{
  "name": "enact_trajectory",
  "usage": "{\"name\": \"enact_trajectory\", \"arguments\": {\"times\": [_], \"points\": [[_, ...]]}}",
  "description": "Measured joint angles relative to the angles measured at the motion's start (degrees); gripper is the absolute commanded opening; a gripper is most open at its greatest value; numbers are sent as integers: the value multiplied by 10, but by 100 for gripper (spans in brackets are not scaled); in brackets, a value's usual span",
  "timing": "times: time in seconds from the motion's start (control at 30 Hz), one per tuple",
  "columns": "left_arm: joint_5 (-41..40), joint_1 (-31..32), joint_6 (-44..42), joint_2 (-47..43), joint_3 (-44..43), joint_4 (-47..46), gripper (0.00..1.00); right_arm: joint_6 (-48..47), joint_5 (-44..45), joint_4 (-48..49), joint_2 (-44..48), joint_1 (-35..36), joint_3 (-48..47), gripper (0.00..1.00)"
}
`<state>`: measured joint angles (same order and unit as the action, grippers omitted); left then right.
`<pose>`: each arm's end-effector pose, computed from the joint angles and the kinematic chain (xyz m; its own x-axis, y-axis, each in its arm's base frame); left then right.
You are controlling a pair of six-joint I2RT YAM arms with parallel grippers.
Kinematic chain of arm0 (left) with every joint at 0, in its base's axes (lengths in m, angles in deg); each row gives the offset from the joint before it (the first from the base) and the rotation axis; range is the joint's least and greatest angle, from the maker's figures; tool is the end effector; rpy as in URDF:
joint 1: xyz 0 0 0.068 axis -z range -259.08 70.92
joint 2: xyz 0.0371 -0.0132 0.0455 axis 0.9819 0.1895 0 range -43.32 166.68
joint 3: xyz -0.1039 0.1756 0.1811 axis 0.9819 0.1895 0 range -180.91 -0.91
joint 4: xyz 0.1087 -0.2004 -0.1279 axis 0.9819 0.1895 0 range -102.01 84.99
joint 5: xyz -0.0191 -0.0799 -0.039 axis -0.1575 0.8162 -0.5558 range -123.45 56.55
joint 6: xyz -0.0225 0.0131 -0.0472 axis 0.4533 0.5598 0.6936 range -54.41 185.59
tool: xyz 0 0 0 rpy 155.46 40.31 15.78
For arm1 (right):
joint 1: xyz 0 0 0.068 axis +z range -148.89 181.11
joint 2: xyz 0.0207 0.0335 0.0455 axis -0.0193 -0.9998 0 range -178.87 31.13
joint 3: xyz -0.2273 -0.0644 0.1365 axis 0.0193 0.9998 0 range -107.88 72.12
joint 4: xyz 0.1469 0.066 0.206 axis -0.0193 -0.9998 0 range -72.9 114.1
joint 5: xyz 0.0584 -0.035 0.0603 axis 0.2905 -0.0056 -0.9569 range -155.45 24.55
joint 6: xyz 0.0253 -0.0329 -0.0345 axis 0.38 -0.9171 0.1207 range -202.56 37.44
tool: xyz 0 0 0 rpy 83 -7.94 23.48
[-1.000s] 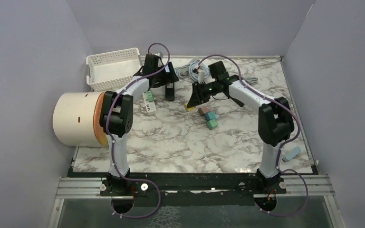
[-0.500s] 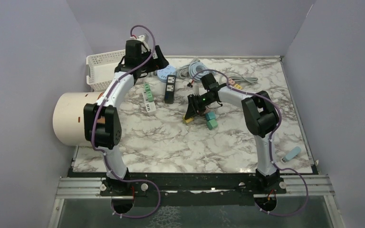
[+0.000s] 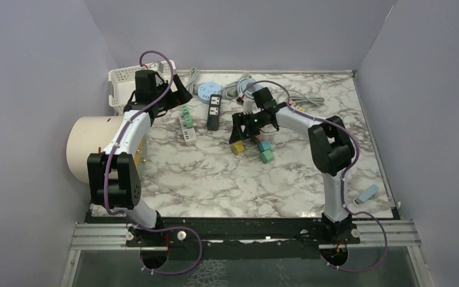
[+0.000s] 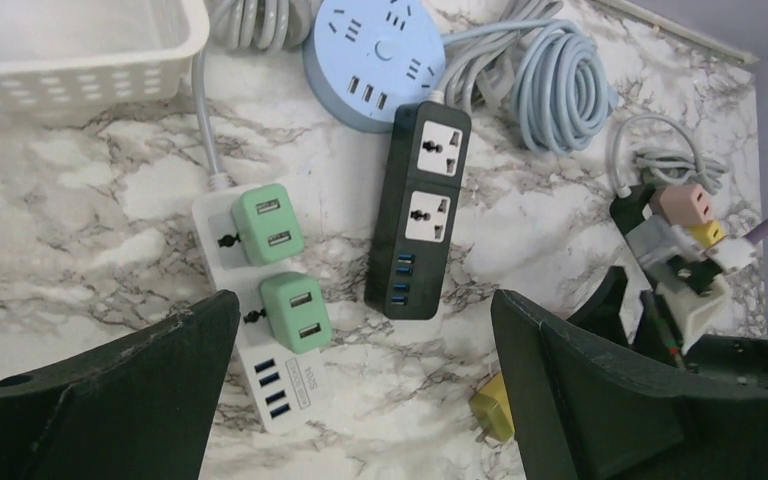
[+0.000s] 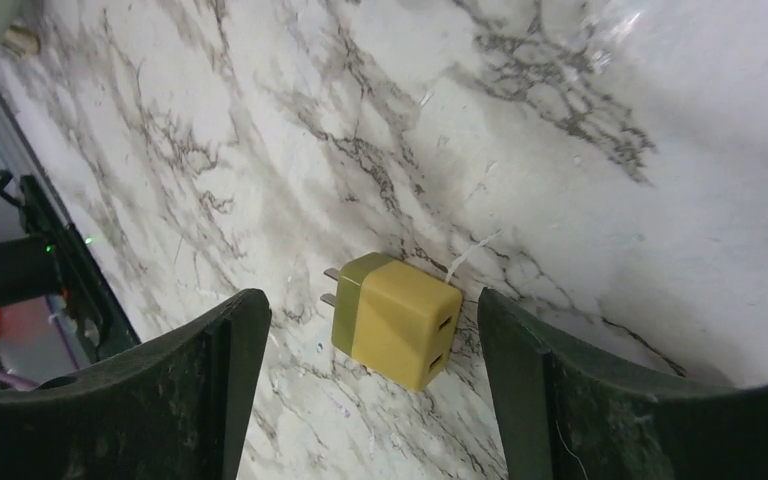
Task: Pull the plug off the socket
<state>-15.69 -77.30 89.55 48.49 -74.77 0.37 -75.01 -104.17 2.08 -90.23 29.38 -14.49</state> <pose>0.3725 -0.0224 0.3045 -0.5800 -0.3689 -0.7263 0.0626 0.8687 -0.4913 0.3846 0.2323 0.1634 -0.8185 -0.3239 -0.4745 -0.5689 0.5722 0.5907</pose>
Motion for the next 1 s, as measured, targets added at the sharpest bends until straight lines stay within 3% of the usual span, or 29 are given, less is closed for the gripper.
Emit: {"name": "enact_trajectory", "arguments": {"times": [0.2, 0.4, 0.57, 0.77, 1.0], "points": [[3, -23, 9, -35, 50, -2, 99, 19, 72, 16, 43, 15, -21, 77], [12, -65, 48, -70, 104, -31, 99, 44, 194, 40, 37, 113, -143, 75], [16, -83, 82, -82, 148, -39, 99, 69, 280, 44, -57, 178, -300, 72], [17, -87, 108, -102, 162, -42, 99, 84, 353, 7, -214, 201, -487, 70], [19, -92, 122, -119, 170, -52, 98, 90, 385, -14, -260, 201, -511, 66]]}}
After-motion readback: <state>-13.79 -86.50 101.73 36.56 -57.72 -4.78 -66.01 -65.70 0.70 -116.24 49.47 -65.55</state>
